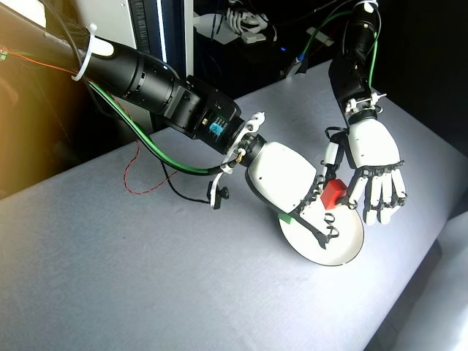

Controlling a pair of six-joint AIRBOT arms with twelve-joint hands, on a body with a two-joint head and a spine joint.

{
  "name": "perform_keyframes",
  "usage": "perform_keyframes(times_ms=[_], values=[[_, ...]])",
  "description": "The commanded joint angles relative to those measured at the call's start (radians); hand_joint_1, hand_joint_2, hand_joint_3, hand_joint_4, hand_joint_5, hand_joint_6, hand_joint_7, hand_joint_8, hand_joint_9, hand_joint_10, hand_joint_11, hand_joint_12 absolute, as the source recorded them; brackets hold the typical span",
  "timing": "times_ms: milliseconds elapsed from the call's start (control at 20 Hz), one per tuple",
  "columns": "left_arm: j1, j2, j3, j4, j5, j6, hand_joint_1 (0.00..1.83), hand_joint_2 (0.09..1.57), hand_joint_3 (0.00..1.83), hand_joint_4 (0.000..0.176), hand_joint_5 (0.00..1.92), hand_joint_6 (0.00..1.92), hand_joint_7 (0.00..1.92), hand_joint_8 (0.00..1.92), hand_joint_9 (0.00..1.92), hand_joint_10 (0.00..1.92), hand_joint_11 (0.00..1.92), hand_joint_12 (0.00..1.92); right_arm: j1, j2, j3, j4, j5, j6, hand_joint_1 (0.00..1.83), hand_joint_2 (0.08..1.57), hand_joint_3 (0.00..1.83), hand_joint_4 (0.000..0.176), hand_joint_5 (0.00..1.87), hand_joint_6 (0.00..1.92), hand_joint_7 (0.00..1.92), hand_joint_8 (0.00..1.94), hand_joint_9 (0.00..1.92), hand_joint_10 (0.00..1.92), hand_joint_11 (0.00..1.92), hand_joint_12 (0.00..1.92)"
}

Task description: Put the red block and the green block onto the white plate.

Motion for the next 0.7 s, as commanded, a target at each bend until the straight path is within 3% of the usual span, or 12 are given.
perform_keyframes(times_ms=[0, 50, 100, 200, 250, 350, 400, 450, 550, 650], values=[[-0.005, 0.010, 0.001, 0.032, -0.114, -0.003, 0.39, 1.18, 0.00, 0.069, 0.44, 0.01, 0.27, 0.00, 0.20, 0.00, 0.00, 0.82, 0.002, 0.007, 0.004, -0.067, 0.084, 0.003, 0.90, 1.02, 0.00, 0.013, 0.70, 0.03, 0.51, 0.00, 0.33, 0.00, 0.00, 0.35], [-0.005, 0.010, 0.001, 0.031, -0.117, -0.003, 0.39, 1.18, 0.00, 0.069, 0.44, 0.01, 0.27, 0.00, 0.20, 0.00, 0.00, 0.82, 0.001, 0.007, 0.005, -0.067, 0.084, 0.003, 0.90, 1.02, 0.00, 0.013, 0.70, 0.03, 0.51, 0.00, 0.33, 0.00, 0.00, 0.35], [-0.005, 0.010, 0.000, 0.030, -0.118, -0.003, 0.29, 1.18, 0.00, 0.000, 0.34, 0.00, 0.25, 0.00, 0.17, 0.00, 0.00, 0.70, 0.001, 0.007, 0.005, -0.067, 0.084, 0.003, 0.79, 1.04, 0.00, 0.033, 0.60, 0.00, 0.47, 0.00, 0.28, 0.00, 0.00, 0.30], [-0.005, 0.012, -0.005, 0.030, -0.118, -0.003, 0.13, 1.20, 0.00, 0.000, 0.18, 0.00, 0.16, 0.00, 0.11, 0.00, 0.00, 0.52, 0.002, 0.007, 0.005, -0.067, 0.084, 0.003, 0.62, 1.07, 0.01, 0.011, 0.38, 0.00, 0.37, 0.00, 0.24, 0.00, 0.00, 0.37], [-0.005, 0.015, -0.009, 0.030, -0.118, -0.003, 0.14, 1.20, 0.00, 0.000, 0.18, 0.00, 0.15, 0.00, 0.10, 0.00, 0.00, 0.48, 0.002, 0.007, 0.005, -0.067, 0.084, 0.003, 0.57, 1.08, 0.01, 0.000, 0.28, 0.00, 0.28, 0.00, 0.19, 0.00, 0.00, 0.30], [-0.004, 0.030, -0.028, 0.034, -0.118, -0.003, 0.15, 1.21, 0.00, 0.000, 0.16, 0.00, 0.14, 0.00, 0.08, 0.00, 0.00, 0.45, 0.005, 0.008, 0.005, -0.071, 0.085, 0.003, 0.49, 1.09, 0.00, 0.000, 0.14, 0.00, 0.15, 0.00, 0.10, 0.00, 0.00, 0.20], [-0.003, 0.046, -0.047, 0.040, -0.118, -0.003, 0.09, 1.22, 0.00, 0.000, 0.12, 0.00, 0.10, 0.00, 0.04, 0.00, 0.00, 0.26, 0.009, 0.011, 0.004, -0.078, 0.086, 0.003, 0.45, 1.07, 0.00, 0.000, 0.13, 0.00, 0.12, 0.00, 0.08, 0.00, 0.00, 0.22], [-0.003, 0.063, -0.063, 0.047, -0.114, -0.003, 0.09, 1.22, 0.00, 0.000, 0.12, 0.00, 0.10, 0.00, 0.04, 0.00, 0.00, 0.26, 0.012, 0.016, 0.004, -0.084, 0.086, 0.002, 0.45, 1.07, 0.00, 0.000, 0.13, 0.00, 0.12, 0.00, 0.08, 0.00, 0.00, 0.22], [0.001, 0.112, -0.119, 0.077, -0.072, -0.003, 0.01, 1.24, 0.01, 0.000, 0.06, 0.00, 0.04, 0.00, 0.02, 0.00, 0.00, 0.20, 0.018, 0.046, -0.002, -0.108, 0.084, 0.003, 0.41, 1.07, 0.00, 0.000, 0.11, 0.00, 0.10, 0.00, 0.06, 0.00, 0.00, 0.18], [0.019, 0.183, -0.191, 0.139, -0.026, -0.029, 0.00, 1.26, 0.00, 0.000, 0.07, 0.00, 0.04, 0.00, 0.01, 0.00, 0.00, 0.17, 0.033, 0.104, -0.017, -0.141, 0.012, 0.003, 0.29, 1.09, 0.01, 0.000, 0.09, 0.00, 0.08, 0.00, 0.05, 0.00, 0.00, 0.12]])
